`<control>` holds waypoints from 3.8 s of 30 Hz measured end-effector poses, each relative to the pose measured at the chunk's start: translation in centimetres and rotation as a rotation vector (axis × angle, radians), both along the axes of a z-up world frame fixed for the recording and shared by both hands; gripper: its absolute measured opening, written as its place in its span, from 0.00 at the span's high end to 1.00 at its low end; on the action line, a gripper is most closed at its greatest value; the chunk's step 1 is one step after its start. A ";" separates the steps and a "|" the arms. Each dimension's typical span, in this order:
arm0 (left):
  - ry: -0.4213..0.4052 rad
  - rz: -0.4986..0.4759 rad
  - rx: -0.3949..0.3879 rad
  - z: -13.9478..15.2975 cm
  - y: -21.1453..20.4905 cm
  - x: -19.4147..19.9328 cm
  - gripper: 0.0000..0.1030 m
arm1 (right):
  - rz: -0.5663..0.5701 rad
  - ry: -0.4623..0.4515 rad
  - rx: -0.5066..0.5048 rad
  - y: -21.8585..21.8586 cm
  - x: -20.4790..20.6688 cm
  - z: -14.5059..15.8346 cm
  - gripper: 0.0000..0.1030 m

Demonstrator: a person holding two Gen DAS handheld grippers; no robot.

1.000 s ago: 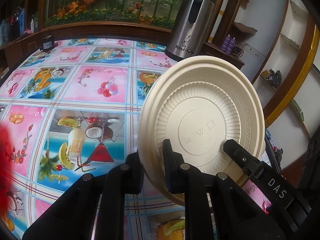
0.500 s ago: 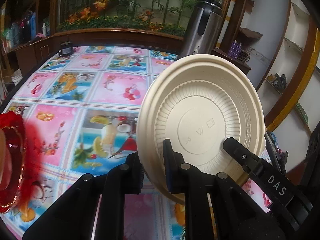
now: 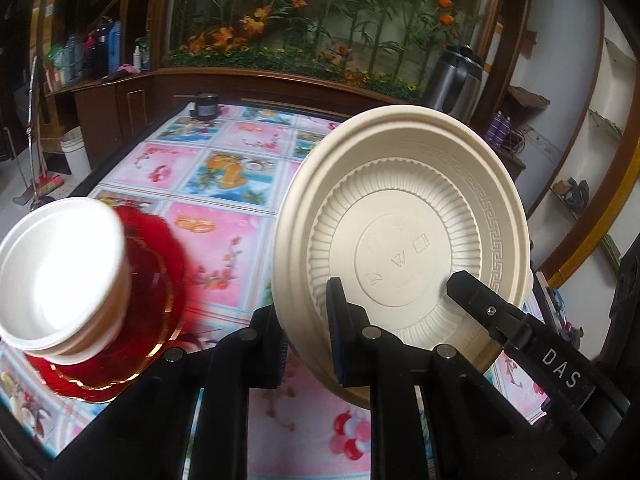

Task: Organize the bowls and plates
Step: 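Lift the beige bowl and carry it toward the plate stack, then lower the beige bowl into the white bowl on the stack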

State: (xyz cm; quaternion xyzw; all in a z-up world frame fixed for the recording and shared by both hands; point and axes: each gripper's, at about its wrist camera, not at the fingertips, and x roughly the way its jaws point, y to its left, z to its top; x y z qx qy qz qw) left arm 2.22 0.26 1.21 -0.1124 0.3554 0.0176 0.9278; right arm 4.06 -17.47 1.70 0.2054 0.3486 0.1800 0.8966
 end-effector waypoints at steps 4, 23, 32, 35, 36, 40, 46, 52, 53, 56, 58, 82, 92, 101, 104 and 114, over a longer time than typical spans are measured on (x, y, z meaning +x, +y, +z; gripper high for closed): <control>-0.011 0.044 -0.006 0.6 2.2 -1.1 0.85 | 0.057 -0.014 -0.013 2.7 -0.5 0.9 0.89; -0.057 0.204 -0.059 2.1 10.4 -4.6 0.85 | 0.260 -0.028 -0.058 12.7 -1.7 4.1 0.89; -0.051 0.256 -0.068 2.2 13.6 -5.6 0.85 | 0.359 -0.009 -0.088 17.0 -1.6 4.8 0.89; -0.050 0.274 -0.067 2.3 14.4 -5.8 0.85 | 0.391 0.000 -0.093 18.3 -1.4 4.9 0.89; -0.049 0.282 -0.065 2.3 14.7 -5.9 0.85 | 0.401 0.005 -0.093 18.7 -1.2 4.9 0.89; -0.042 0.305 -0.063 2.1 15.7 -6.1 0.85 | 0.436 0.018 -0.100 20.1 -0.9 4.8 0.88; -0.018 0.327 -0.066 1.4 16.4 -5.9 0.85 | 0.470 0.037 -0.113 21.9 -0.7 4.2 0.88; 0.017 0.337 -0.062 0.5 17.1 -5.7 0.85 | 0.492 0.067 -0.134 23.0 -0.4 3.2 0.88; 0.025 0.338 -0.066 0.3 17.3 -5.6 0.85 | 0.496 0.072 -0.139 23.2 -0.3 3.0 0.88; 0.042 0.340 -0.067 -0.1 17.5 -5.2 0.85 | 0.504 0.086 -0.152 23.6 -0.2 2.4 0.88; 0.050 0.342 -0.067 -0.2 17.5 -5.2 0.85 | 0.507 0.092 -0.160 23.9 -0.2 2.1 0.88; 0.131 0.331 -0.074 -1.2 18.0 -4.4 0.85 | 0.527 0.170 -0.241 25.4 0.7 0.3 0.86; 0.150 0.339 -0.081 -1.0 18.4 -3.9 0.84 | 0.539 0.187 -0.270 26.0 0.9 0.4 0.83; 0.156 0.355 -0.081 -0.9 18.7 -3.6 0.84 | 0.544 0.198 -0.288 26.7 1.3 0.4 0.80; 0.153 0.361 -0.087 -0.8 18.8 -3.6 0.82 | 0.555 0.198 -0.295 27.1 1.3 0.5 0.71; 0.160 0.366 -0.080 -0.9 18.6 -3.1 0.80 | 0.548 0.188 -0.302 27.1 1.5 0.5 0.69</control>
